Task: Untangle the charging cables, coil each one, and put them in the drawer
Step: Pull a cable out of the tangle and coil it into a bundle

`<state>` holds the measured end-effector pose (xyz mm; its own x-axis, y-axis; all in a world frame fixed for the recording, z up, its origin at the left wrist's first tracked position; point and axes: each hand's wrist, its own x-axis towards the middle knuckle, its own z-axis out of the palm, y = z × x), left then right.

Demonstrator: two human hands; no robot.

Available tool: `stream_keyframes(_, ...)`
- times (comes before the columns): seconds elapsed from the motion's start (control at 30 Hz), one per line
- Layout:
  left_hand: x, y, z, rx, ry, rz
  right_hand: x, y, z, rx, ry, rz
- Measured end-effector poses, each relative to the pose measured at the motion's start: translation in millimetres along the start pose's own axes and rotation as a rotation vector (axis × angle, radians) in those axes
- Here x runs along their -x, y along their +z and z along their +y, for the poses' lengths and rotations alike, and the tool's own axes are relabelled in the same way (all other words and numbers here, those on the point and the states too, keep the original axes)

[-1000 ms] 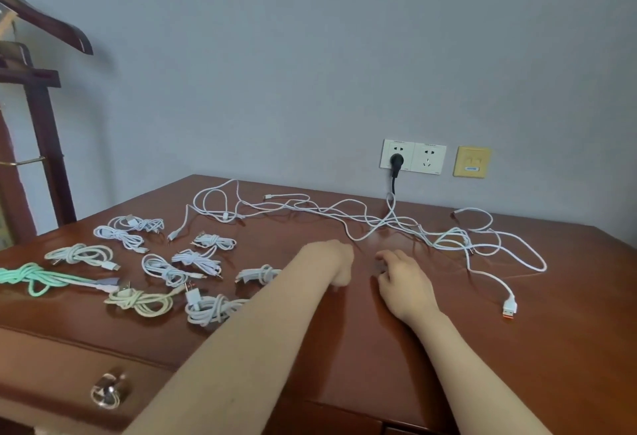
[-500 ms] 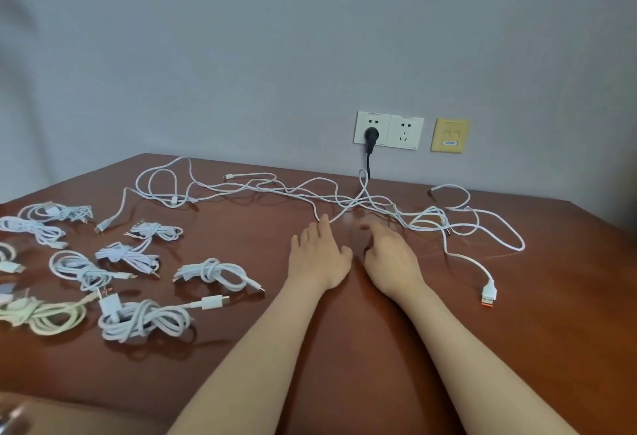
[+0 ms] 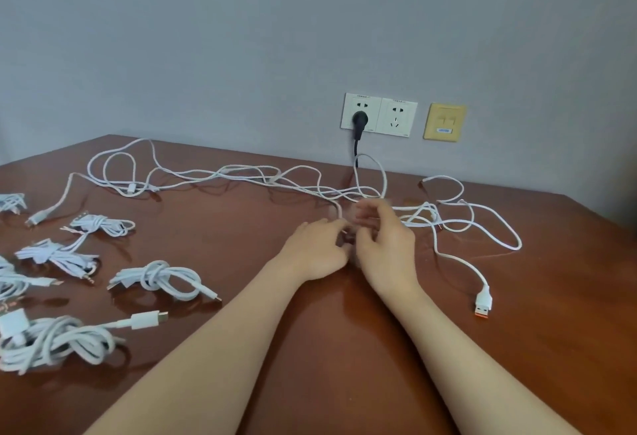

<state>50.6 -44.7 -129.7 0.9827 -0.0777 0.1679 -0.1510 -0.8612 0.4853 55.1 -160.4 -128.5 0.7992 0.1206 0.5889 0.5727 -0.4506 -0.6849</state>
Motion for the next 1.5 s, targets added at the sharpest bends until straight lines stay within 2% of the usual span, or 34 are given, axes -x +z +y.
stream_keyframes(0.1, 5, -1, 9, 0.219, 0.103, -0.068, 0, -2, -1, 0.032, -0.021, 0.008)
stream_keyframes(0.2, 2, 0, 9, 0.351, 0.120, -0.030, -1, -3, 1, 0.101, -0.033, -0.013)
stream_keyframes(0.3, -1, 3, 5, 0.441, 0.110, 0.041, -4, -5, 7, 0.191, 0.106, -0.096)
stream_keyframes(0.4, -3, 4, 2, 0.435, 0.082, 0.132, -5, -4, 10, 0.436, 0.246, -0.241)
stream_keyframes(0.47, -7, 3, 0, 0.306, 0.006, 0.299, -4, -4, 9, 0.655, 0.240, -0.300)
stream_keyframes(0.53, -7, 1, -2, 0.152, -0.116, 0.434, -5, -7, 7, 0.724, 0.264, -0.284)
stream_keyframes(0.6, -8, 0, -4, 0.094, -0.205, 0.440, -5, -11, 5, 0.707, 0.314, -0.269)
stream_keyframes(0.7, -10, 1, -6, 0.058, -0.257, 0.303, -6, -17, 2, 0.615, 0.398, -0.241)
stream_keyframes(0.77, -12, 3, -9, 0.037, -0.274, 0.253, -7, -20, -2, 0.450, 0.477, -0.151)
stream_keyframes(0.83, -13, 4, -10, 0.076, -0.290, 0.278, -9, -25, -3, 0.258, 0.544, 0.005)
stream_keyframes(0.9, -12, 3, -9, 0.182, -0.260, 0.324, -10, -30, -3, 0.123, 0.586, 0.118)
stream_keyframes(1.0, -7, 0, -3, 0.232, -0.153, 0.299, -13, -33, 1, 0.046, 0.621, 0.170)
stream_keyframes(1.1, -4, 3, 0, 0.142, -0.018, 0.185, -14, -32, 4, 0.102, 0.503, 0.241)
stream_keyframes(1.2, -5, 5, -1, 0.093, 0.044, 0.159, -11, -28, -2, 0.387, 0.105, 0.295)
stream_keyframes(1.27, -4, 4, 1, 0.096, 0.086, 0.142, -9, -22, -3, 0.500, -0.080, 0.203)
stream_keyframes(1.4, 0, 2, 3, 0.178, 0.175, 0.118, -7, -14, 1, 0.559, 0.064, -0.239)
stream_keyframes(1.5, 0, 2, 4, 0.232, 0.199, 0.164, -7, -15, 6, 0.563, 0.119, -0.284)
